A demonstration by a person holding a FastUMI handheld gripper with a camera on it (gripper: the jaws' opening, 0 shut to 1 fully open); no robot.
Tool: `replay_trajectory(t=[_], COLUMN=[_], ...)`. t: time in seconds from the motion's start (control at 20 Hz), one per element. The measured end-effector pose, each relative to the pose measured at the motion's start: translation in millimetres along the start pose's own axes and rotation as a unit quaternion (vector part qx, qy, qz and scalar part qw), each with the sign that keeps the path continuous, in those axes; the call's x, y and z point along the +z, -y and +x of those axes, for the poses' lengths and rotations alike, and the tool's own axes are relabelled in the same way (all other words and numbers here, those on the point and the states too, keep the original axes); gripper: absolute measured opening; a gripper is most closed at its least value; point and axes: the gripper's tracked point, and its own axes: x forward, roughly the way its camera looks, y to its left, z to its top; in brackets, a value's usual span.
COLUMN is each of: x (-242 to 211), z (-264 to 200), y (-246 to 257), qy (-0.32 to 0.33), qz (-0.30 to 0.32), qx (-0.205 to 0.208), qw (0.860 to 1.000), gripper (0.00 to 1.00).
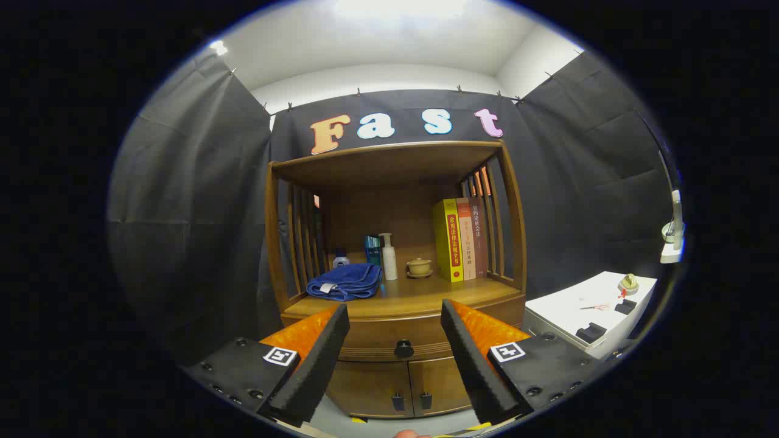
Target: Pull open the drawer, take out the items inside it, and place them on the countertop above the cabinet.
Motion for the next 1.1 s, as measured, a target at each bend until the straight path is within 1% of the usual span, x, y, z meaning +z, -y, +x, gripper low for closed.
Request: replay_trajectory(t=[0.2, 0.75, 0.85, 1.0, 1.1], x=[5.4, 2.0, 7.3, 2.7, -7.3], z=[-2.6, -1.5, -1.8, 0.6, 11.2], y=[2.6, 2.1, 4.4, 2.2, 6.2], qy=[0.006, 0.002, 0.012, 0.020, 0.022], qz=[0.000, 0.002, 0.005, 0.007, 0.015], qx=[-0.003, -0.002, -0.005, 0.006, 0.008], qw=[1.000, 1.000, 1.000, 1.000, 1.000], gripper=[0.99, 0.99, 0.99, 0.99, 0.99])
